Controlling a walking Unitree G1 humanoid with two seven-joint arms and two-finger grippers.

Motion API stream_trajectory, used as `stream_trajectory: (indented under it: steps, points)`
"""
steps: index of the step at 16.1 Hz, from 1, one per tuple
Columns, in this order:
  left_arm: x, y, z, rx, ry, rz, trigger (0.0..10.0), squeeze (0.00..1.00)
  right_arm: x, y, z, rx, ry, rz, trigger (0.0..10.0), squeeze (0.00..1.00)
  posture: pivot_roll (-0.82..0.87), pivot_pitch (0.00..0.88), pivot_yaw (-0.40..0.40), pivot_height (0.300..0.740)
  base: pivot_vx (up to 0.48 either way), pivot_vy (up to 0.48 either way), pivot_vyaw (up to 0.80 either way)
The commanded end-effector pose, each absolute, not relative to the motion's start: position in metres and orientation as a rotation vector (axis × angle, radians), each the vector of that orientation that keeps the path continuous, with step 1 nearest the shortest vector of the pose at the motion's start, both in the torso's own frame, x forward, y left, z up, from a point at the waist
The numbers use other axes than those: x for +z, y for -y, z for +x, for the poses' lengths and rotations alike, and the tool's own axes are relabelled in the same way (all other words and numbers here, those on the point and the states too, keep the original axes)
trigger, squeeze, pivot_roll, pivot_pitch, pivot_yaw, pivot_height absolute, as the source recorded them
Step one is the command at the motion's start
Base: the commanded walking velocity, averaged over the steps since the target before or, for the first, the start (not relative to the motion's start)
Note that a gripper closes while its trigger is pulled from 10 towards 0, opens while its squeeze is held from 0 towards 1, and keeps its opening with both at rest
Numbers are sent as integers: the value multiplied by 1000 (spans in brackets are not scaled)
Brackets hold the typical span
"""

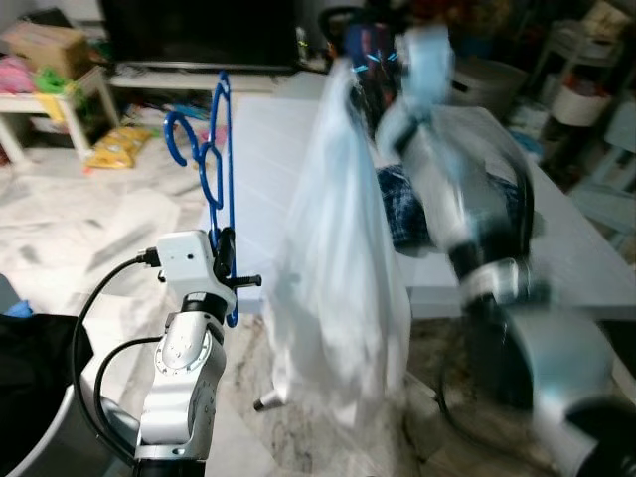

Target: Hang hanger

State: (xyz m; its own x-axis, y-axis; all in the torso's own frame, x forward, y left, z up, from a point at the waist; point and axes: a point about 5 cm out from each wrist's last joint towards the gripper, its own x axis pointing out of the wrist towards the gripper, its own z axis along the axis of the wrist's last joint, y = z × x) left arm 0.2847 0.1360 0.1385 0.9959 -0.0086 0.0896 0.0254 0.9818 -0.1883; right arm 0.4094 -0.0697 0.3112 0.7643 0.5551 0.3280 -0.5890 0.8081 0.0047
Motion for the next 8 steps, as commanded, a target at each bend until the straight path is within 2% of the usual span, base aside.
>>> stream_trajectory:
  steps: [1, 8]
  points:
    - [143, -137, 281, 8, 116, -197, 10000, 0, 329, 70, 411, 600, 360, 120, 0, 0, -57, 0, -93, 740, 0, 0, 0]
    - [142, -136, 277, 32, 126, -211, 10000, 0, 348, 43, 411, 645, 330, 104, 0, 0, -22, 0, -138, 740, 0, 0, 0]
